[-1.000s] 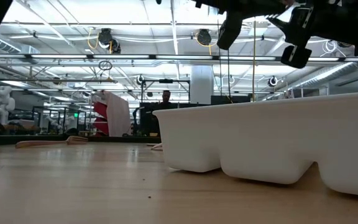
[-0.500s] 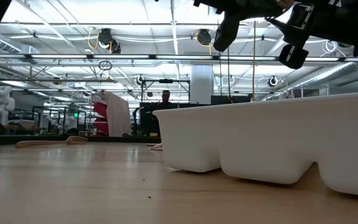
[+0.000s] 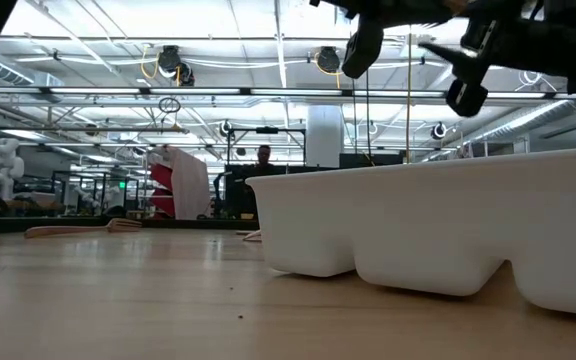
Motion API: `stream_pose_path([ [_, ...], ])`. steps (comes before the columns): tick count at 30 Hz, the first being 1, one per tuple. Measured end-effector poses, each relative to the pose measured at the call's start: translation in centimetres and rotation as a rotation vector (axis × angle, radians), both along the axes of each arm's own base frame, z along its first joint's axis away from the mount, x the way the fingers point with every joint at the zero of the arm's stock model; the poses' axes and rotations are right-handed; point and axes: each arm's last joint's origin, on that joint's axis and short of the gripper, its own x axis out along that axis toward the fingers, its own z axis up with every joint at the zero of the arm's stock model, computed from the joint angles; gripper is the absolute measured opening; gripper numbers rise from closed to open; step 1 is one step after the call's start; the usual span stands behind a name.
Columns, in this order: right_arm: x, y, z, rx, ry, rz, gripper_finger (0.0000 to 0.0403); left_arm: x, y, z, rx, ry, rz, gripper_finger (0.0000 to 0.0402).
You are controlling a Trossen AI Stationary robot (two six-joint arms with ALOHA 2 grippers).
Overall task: Sort silverware
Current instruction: Put the gold fork into the cutlery tray with the other gold forks
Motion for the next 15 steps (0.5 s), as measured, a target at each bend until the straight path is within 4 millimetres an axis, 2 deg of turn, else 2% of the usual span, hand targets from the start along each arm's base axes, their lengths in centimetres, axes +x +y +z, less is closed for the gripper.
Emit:
stream_pose_path([
  [6, 0.1, -0.7, -1.4, 0.043, 0.148, -0.064, 0.0157, 0.0, 0.0, 0.0, 0.002, 0.001, 0.007, 0.0001],
  [15, 0.0, -0.6, -0.9, 0.067, 0.098, -0.009, 0.0157, 0.0, 0.0, -0.1, 0.001, 0.005, 0.005, 0.0001],
])
